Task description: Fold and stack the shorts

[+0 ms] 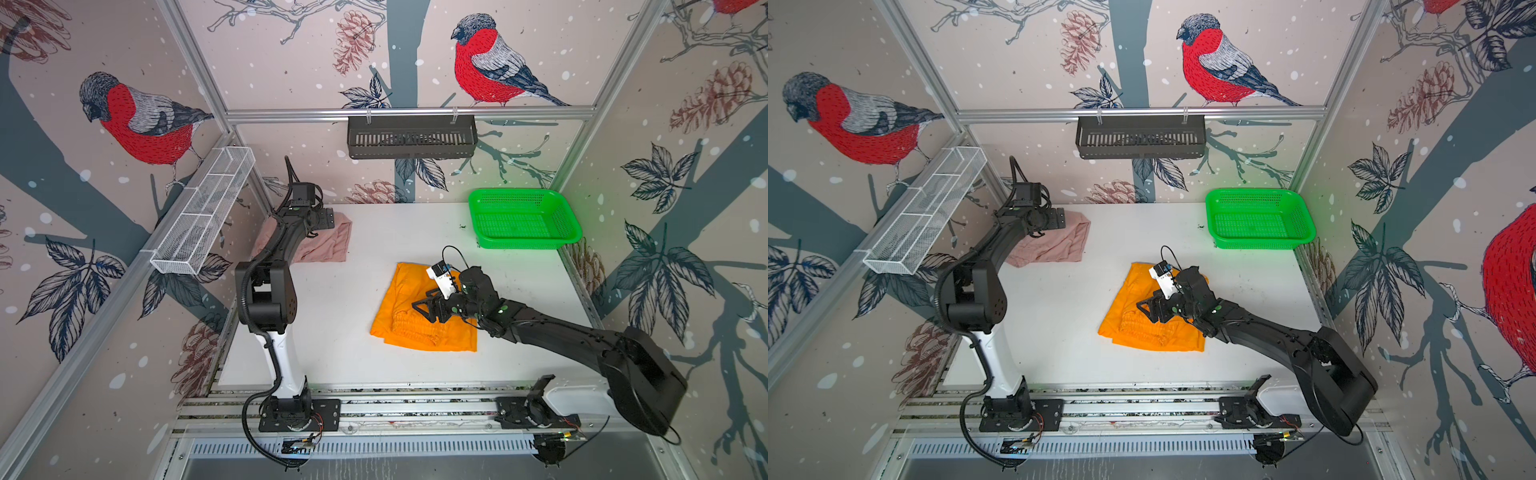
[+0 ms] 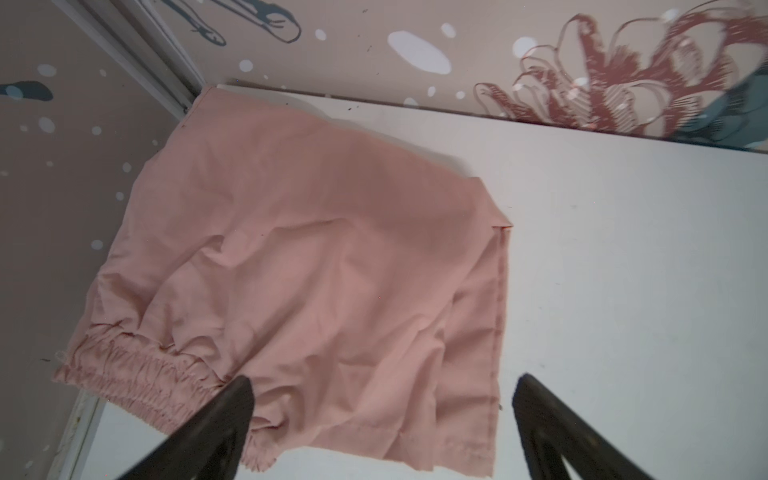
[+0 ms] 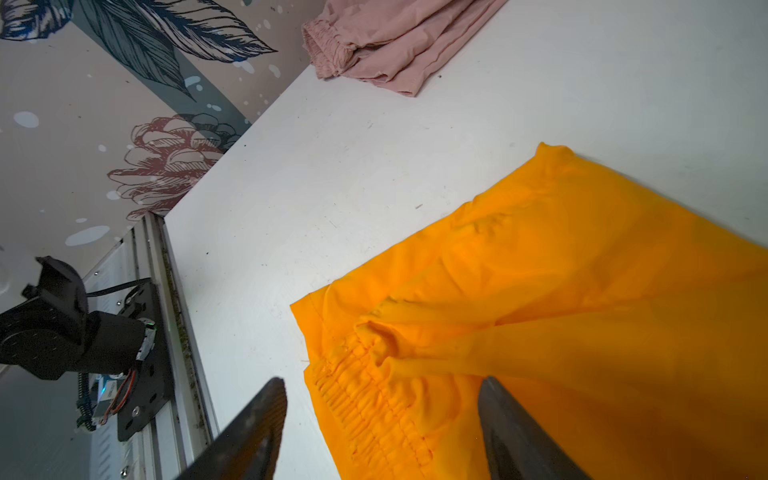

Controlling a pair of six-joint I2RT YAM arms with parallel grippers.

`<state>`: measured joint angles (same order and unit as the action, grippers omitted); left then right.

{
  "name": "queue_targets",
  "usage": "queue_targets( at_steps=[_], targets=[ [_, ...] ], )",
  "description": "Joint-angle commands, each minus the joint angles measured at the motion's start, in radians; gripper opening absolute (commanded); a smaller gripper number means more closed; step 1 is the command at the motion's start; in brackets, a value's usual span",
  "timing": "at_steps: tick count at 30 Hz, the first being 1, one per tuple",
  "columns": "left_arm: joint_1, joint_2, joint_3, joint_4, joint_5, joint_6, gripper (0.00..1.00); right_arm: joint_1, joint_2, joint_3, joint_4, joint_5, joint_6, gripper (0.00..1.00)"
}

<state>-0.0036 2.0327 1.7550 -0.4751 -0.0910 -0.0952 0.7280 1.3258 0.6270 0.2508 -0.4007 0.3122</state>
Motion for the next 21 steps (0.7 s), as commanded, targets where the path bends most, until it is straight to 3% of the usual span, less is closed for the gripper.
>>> queue_targets(
  at_steps=[1,3,9,21],
  targets=[
    [0.009,0.074,0.065,-0.105,-0.081,0.058,0.98,0.012,0.003,-0.028,0.129,-0.086,0.038,0.75],
    [0.017,0.101,0.076,-0.098,-0.093,0.058,0.98,0.013,-0.004,-0.041,0.136,-0.082,0.040,0.75],
    [0.066,0.151,0.051,-0.017,0.017,0.041,0.98,0.016,-0.026,-0.049,0.111,-0.028,0.010,0.76],
    [0.113,0.258,0.126,0.041,0.080,0.022,0.98,0.018,-0.105,-0.146,0.223,0.020,0.094,0.79]
  ],
)
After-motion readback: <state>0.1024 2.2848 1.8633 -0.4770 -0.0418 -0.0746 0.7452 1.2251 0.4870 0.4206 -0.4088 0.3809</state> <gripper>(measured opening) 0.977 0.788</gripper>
